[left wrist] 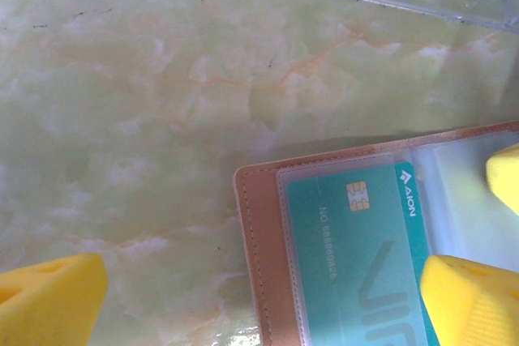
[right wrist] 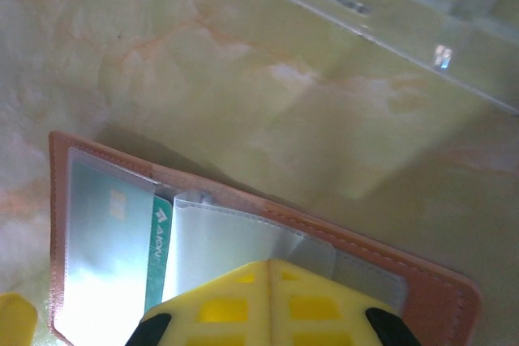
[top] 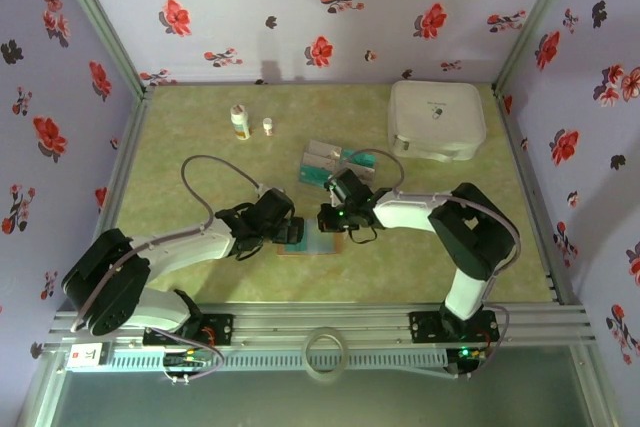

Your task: Put the credit cards into the card holder

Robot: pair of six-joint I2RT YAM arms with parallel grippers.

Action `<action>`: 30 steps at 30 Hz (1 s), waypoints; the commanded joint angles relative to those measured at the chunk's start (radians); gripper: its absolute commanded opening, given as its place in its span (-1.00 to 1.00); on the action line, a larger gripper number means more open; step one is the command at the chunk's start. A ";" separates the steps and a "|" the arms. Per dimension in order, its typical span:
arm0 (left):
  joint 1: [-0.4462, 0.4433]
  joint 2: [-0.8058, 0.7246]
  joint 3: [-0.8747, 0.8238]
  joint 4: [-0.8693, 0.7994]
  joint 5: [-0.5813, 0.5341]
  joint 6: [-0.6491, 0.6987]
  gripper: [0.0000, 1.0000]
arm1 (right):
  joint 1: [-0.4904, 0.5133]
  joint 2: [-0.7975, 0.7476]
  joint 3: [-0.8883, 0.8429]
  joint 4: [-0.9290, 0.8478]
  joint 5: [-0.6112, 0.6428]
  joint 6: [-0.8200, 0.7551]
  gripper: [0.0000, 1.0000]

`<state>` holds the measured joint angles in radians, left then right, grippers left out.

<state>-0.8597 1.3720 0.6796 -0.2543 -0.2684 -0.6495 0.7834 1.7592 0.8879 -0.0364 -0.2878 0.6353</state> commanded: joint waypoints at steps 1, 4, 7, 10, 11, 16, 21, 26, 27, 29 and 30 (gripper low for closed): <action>-0.014 0.007 -0.008 0.024 0.000 -0.006 0.99 | 0.015 0.023 0.026 0.007 -0.012 0.015 -1.00; -0.018 0.004 -0.015 0.038 0.000 -0.001 0.99 | 0.019 0.023 0.025 0.012 -0.009 0.022 -1.00; -0.025 0.006 -0.024 0.053 0.003 0.005 0.99 | 0.018 0.021 0.023 0.014 -0.008 0.024 -1.00; -0.039 0.009 -0.040 0.081 0.004 0.010 0.99 | 0.019 0.023 0.020 0.019 -0.008 0.029 -1.00; -0.046 0.008 -0.045 0.091 0.003 0.011 0.99 | 0.019 0.025 0.019 0.023 -0.007 0.031 -1.00; -0.070 0.009 -0.082 0.148 0.004 0.017 0.99 | 0.018 0.031 0.016 0.036 -0.012 0.041 -1.00; -0.091 0.019 -0.101 0.190 0.004 0.030 0.99 | 0.020 0.033 0.018 0.039 -0.013 0.044 -1.00; -0.099 0.046 -0.098 0.205 0.003 0.039 0.99 | 0.020 0.034 0.021 0.038 -0.015 0.046 -1.00; -0.101 0.053 -0.096 0.207 0.003 0.041 0.99 | 0.022 0.035 0.022 0.038 -0.016 0.048 -1.00; -0.103 0.068 -0.093 0.206 -0.002 0.047 0.99 | 0.022 0.035 0.021 0.039 -0.015 0.048 -1.00; -0.104 0.076 -0.091 0.204 -0.005 0.048 0.99 | 0.022 0.033 0.022 0.039 -0.014 0.049 -1.00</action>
<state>-0.9516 1.4246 0.5880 -0.0643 -0.2607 -0.6254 0.7971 1.7767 0.8936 0.0017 -0.2932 0.6655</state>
